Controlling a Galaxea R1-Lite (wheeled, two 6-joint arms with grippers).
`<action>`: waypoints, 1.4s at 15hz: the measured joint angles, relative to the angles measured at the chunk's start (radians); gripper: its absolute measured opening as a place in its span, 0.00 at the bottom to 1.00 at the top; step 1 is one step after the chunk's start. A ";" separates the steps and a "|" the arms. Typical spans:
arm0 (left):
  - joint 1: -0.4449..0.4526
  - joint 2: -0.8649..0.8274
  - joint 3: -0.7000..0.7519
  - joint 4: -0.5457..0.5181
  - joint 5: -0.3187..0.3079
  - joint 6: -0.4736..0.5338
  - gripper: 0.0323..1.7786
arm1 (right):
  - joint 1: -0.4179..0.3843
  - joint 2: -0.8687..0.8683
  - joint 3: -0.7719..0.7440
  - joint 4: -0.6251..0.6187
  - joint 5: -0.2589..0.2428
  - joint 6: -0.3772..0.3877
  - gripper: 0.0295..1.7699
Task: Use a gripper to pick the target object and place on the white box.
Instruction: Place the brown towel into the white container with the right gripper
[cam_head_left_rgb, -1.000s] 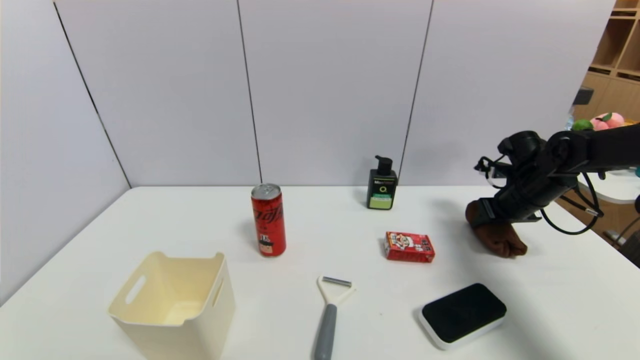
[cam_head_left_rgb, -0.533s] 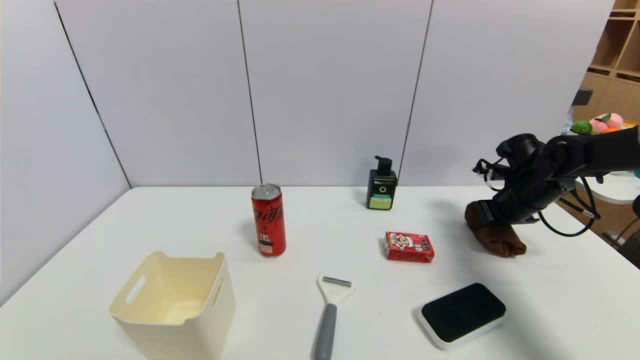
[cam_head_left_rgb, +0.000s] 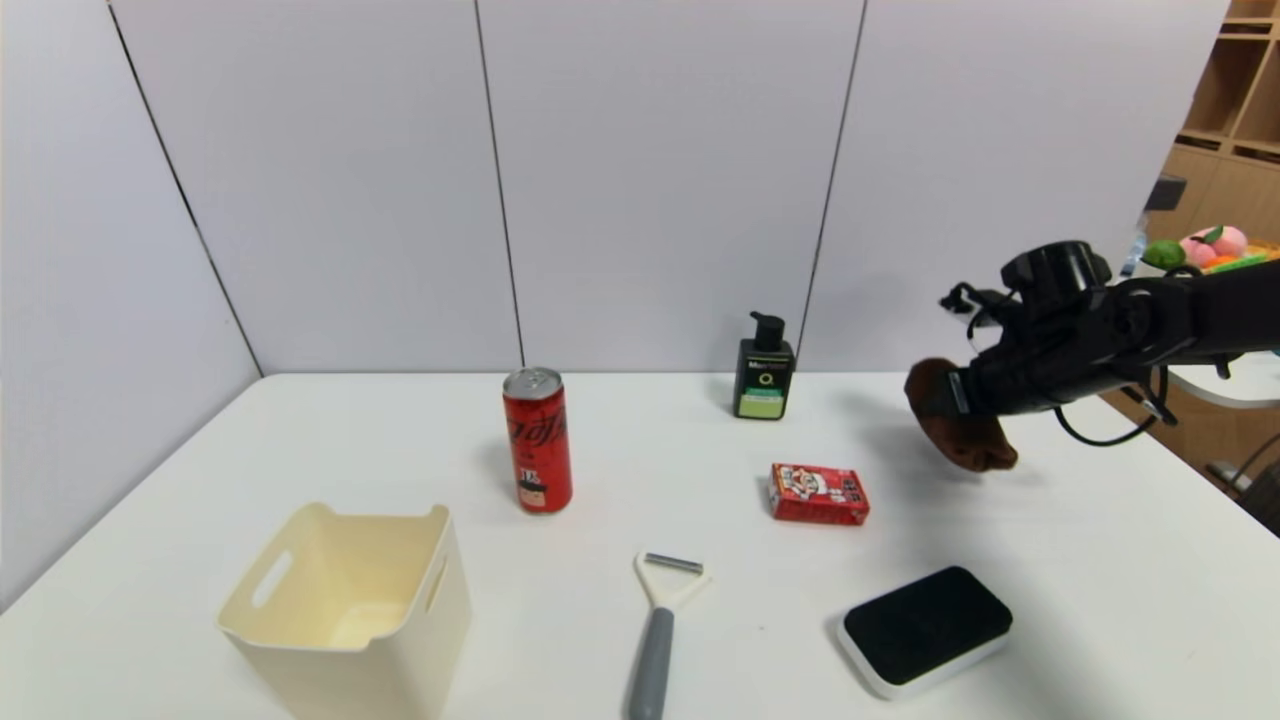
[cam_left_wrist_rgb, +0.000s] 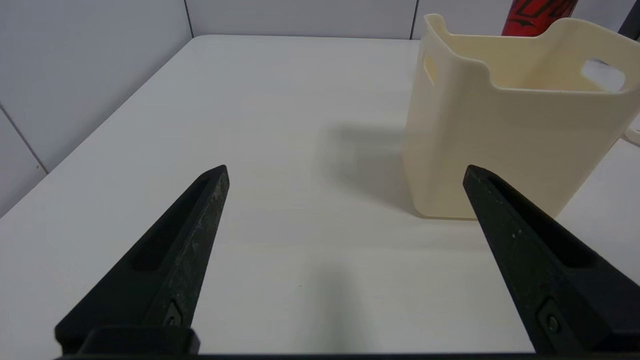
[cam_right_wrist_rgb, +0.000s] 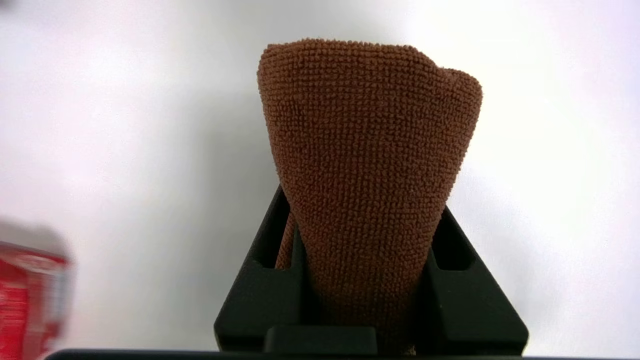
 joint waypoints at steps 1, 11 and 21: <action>0.000 0.000 0.000 0.000 0.000 0.000 0.95 | 0.004 -0.024 0.001 -0.077 0.059 0.004 0.30; 0.000 0.000 0.000 0.000 -0.001 0.000 0.95 | 0.129 -0.208 -0.085 -0.477 0.464 0.101 0.30; 0.000 0.000 0.000 0.000 0.000 0.000 0.95 | 0.669 -0.119 -0.275 -0.991 0.492 0.574 0.30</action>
